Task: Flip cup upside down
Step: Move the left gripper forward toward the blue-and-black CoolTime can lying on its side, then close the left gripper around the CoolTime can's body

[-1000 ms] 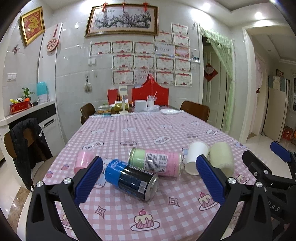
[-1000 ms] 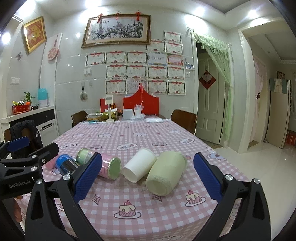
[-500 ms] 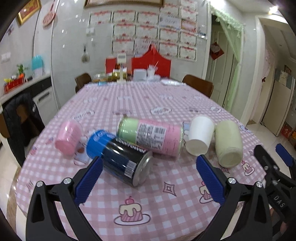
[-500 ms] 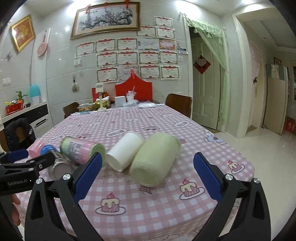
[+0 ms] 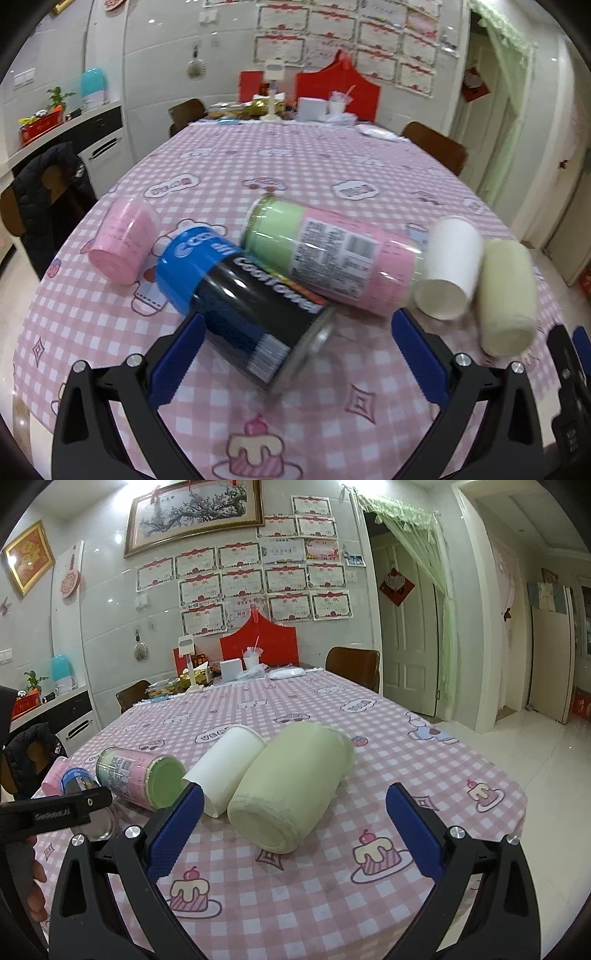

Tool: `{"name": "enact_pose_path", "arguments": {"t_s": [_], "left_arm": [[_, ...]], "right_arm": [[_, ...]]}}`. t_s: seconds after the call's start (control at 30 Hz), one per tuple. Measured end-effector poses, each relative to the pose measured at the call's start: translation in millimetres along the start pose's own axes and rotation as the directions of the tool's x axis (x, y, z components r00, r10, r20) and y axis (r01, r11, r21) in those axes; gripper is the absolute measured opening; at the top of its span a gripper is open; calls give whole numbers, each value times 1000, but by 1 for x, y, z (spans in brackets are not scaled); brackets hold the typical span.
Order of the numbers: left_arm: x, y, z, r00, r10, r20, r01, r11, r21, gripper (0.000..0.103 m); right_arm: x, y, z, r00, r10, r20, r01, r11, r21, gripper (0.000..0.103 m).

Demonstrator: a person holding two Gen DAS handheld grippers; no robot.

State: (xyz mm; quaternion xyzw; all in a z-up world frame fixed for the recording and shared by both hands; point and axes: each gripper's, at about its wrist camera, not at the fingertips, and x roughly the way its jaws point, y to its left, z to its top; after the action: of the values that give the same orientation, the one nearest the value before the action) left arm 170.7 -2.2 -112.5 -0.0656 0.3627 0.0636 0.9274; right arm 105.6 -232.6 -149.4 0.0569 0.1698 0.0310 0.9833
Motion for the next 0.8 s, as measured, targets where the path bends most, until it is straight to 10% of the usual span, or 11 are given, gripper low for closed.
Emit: {"name": "enact_pose_path", "arguments": {"t_s": [0.27, 0.8], "left_arm": [[27, 6, 10, 994, 103, -44, -103, 995, -6, 99], [33, 16, 2, 999, 16, -49, -17, 1000, -8, 89]], "right_arm": [[17, 5, -2, 999, 30, -26, -30, 1000, 0, 95], [26, 12, -6, 998, 31, -60, -32, 999, -11, 95]]}}
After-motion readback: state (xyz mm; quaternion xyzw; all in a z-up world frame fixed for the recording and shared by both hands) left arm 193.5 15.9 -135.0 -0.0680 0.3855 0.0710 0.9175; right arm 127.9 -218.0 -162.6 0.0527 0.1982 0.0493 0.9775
